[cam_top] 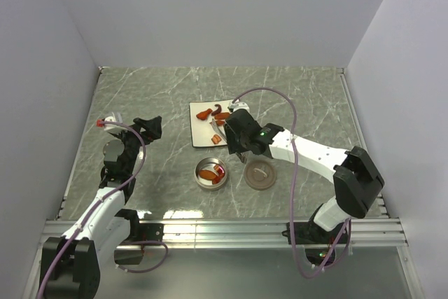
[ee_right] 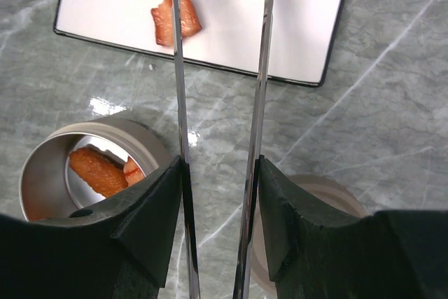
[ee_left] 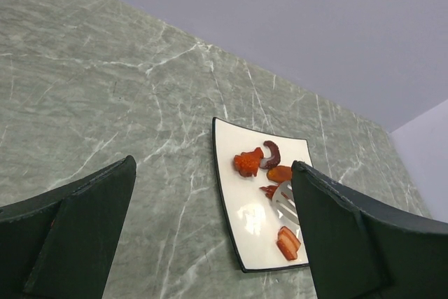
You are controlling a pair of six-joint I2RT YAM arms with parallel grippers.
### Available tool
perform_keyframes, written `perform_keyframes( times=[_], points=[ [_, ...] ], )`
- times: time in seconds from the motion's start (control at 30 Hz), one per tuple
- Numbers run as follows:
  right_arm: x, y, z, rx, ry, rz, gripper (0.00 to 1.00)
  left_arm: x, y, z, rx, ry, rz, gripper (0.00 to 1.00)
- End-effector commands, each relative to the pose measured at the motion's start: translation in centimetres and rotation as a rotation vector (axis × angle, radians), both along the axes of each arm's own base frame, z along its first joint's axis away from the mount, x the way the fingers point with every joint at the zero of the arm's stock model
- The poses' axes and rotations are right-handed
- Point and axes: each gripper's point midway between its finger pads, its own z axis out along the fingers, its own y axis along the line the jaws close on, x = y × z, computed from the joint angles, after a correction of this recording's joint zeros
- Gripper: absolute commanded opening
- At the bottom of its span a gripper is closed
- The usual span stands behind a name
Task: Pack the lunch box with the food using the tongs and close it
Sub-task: Pick up the food using the clamp
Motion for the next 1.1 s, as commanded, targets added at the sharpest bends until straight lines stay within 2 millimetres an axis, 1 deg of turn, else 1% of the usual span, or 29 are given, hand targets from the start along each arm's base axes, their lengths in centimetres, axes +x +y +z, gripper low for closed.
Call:
perform_keyframes(
  times=[0.0, 0.17, 0.37, 0.53, 0.8, 0.93, 1.03, 1.07],
  points=[
    [1.0, 1.0, 0.3, 0.039, -0.025, 0.03, 0.53, -0.1, -0.1, 1.0, -0.014, -0.042, -0.008, 0.99],
    [1.7, 1.1, 0.2, 0.041, -0.021, 0.049, 0.53, -0.1, -0.1, 1.0, -0.014, -0.042, -0.008, 1.0],
    [2.3, 1.1, -0.8, 0.029, -0.002, 0.063, 0.53, -0.2, 0.0, 1.2, -0.015, -0.045, -0.005, 0.99],
    [1.6, 1.2, -1.3, 0.039, 0.019, 0.089, 0.52, -0.2, -0.1, 1.1, -0.014, -0.044, -0.007, 0.99],
    [-0.1, 1.8, -1.1, 0.069, 0.031, 0.146, 0.49, -0.2, -0.1, 1.2, -0.015, -0.047, -0.007, 0.99],
    [-0.2, 1.8, -1.0, 0.069, 0.031, 0.149, 0.49, -0.2, -0.1, 1.2, -0.015, -0.047, -0.007, 0.99],
    [0.1, 1.8, -1.0, 0.054, 0.029, 0.149, 0.49, -0.2, -0.1, 1.2, -0.015, -0.047, -0.007, 0.99],
    [0.2, 1.9, -1.3, 0.047, 0.037, 0.15, 0.49, -0.2, 0.0, 1.3, -0.015, -0.048, -0.007, 0.99]
  ],
)
